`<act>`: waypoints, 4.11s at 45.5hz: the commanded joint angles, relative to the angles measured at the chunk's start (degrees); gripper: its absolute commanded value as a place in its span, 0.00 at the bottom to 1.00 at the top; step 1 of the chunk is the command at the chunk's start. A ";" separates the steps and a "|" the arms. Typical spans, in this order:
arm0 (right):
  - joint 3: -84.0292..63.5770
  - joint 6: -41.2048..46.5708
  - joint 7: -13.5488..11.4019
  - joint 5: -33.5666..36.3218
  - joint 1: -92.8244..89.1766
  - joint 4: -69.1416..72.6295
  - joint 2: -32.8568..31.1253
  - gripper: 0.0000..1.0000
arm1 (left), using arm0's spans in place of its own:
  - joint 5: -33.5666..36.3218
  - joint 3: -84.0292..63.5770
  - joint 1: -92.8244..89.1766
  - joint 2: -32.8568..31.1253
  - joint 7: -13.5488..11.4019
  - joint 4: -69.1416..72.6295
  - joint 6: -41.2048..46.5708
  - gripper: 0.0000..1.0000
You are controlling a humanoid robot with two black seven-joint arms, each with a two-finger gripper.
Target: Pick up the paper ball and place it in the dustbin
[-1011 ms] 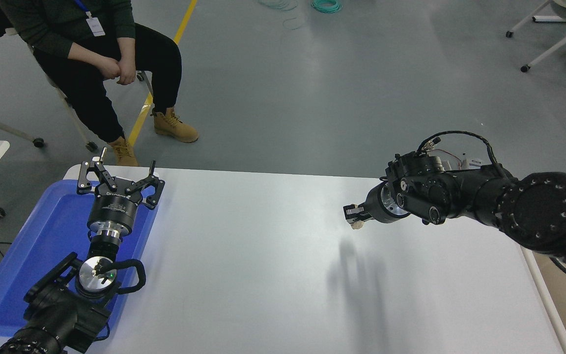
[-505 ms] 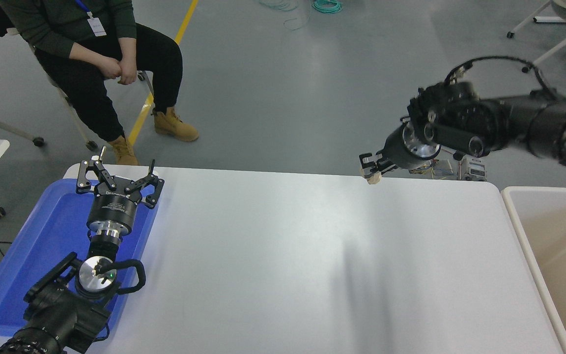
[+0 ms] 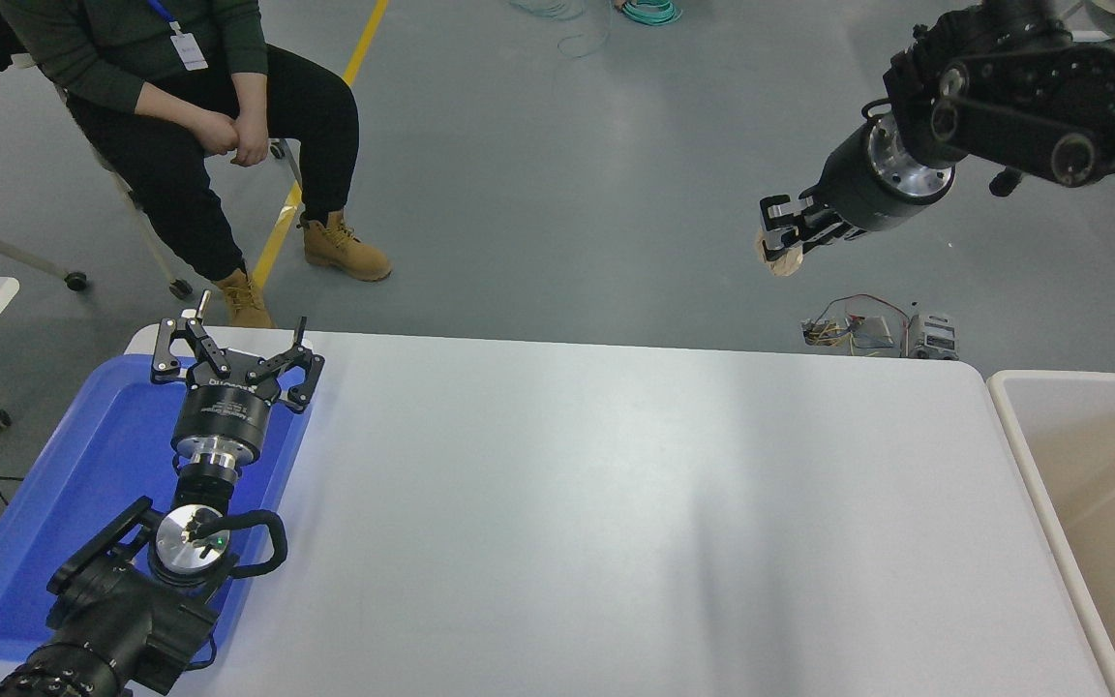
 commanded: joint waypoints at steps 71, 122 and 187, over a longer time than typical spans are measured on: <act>-5.35 -29.68 -0.03 -3.29 -49.51 -41.11 -16.47 0.00 | 0.00 0.09 0.00 0.01 0.00 0.00 0.00 1.00; 6.43 -44.36 -0.11 6.65 -76.67 -45.06 -8.73 0.00 | 0.00 0.00 0.00 -0.08 0.00 0.00 -0.09 1.00; 16.35 -46.47 0.06 6.82 -70.70 -43.92 -8.56 1.00 | 0.00 0.00 0.00 0.01 0.00 0.00 -0.09 1.00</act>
